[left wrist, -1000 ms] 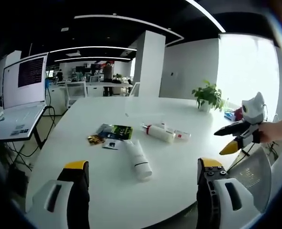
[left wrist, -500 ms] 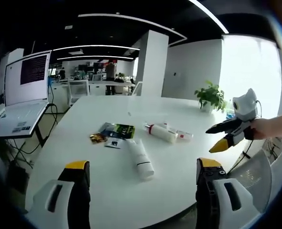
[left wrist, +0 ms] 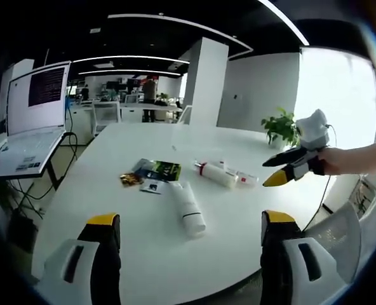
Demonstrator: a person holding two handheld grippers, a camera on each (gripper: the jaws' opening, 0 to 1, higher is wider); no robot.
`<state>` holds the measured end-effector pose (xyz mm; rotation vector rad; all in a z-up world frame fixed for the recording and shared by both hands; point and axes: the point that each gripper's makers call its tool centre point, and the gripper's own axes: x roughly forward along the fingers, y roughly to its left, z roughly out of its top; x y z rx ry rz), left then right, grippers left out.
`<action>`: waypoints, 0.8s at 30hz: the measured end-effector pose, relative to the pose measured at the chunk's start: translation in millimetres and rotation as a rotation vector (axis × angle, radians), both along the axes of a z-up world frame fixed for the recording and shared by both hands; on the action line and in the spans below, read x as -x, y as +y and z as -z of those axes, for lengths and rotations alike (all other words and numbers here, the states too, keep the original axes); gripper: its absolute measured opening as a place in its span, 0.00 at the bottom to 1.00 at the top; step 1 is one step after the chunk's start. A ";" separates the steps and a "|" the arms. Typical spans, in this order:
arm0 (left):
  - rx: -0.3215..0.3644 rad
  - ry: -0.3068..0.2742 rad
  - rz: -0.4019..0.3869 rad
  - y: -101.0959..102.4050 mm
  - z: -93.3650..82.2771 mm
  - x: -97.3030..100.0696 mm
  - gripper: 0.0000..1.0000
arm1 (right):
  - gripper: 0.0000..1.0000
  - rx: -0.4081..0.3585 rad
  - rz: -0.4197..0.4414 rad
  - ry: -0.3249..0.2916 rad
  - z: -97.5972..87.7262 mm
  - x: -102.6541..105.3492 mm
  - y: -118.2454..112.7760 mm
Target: Arrange the skincare products in the storage area until every visible bottle or jar stands upright without overlapping.
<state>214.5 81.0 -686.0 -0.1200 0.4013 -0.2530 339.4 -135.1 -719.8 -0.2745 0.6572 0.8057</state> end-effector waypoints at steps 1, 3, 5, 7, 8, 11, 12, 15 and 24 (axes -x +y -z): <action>0.002 0.004 0.000 -0.3 0.6 -0.1 0.85 | 0.72 0.001 0.001 0.003 0.5 -2.2 -0.3; 0.001 0.010 -0.002 0.4 1.4 -0.5 0.84 | 0.71 -0.005 0.006 0.006 -0.7 -5.3 0.0; 0.002 0.016 -0.008 1.8 2.0 -0.8 0.84 | 0.71 -0.016 0.013 0.013 -0.7 -8.6 -1.0; 0.007 0.015 -0.010 2.2 1.4 -1.0 0.84 | 0.71 -0.007 0.011 0.013 1.0 -13.6 -0.7; 0.021 0.005 -0.009 1.1 -0.9 -1.5 0.84 | 0.71 -0.001 0.007 0.013 4.4 -16.3 0.8; 0.022 -0.006 -0.015 3.2 -2.4 -2.0 0.83 | 0.70 0.012 0.007 0.013 5.2 -26.6 0.3; 0.026 -0.005 -0.018 3.3 -2.5 -2.1 0.83 | 0.70 0.016 0.006 0.011 5.6 -31.5 1.6; 0.021 -0.010 -0.032 5.7 -3.2 -3.2 0.82 | 0.69 0.037 0.007 0.011 11.9 -45.7 2.2; -0.019 0.006 -0.037 5.5 0.7 -3.7 0.81 | 0.67 0.084 -0.018 0.010 13.5 -83.9 16.1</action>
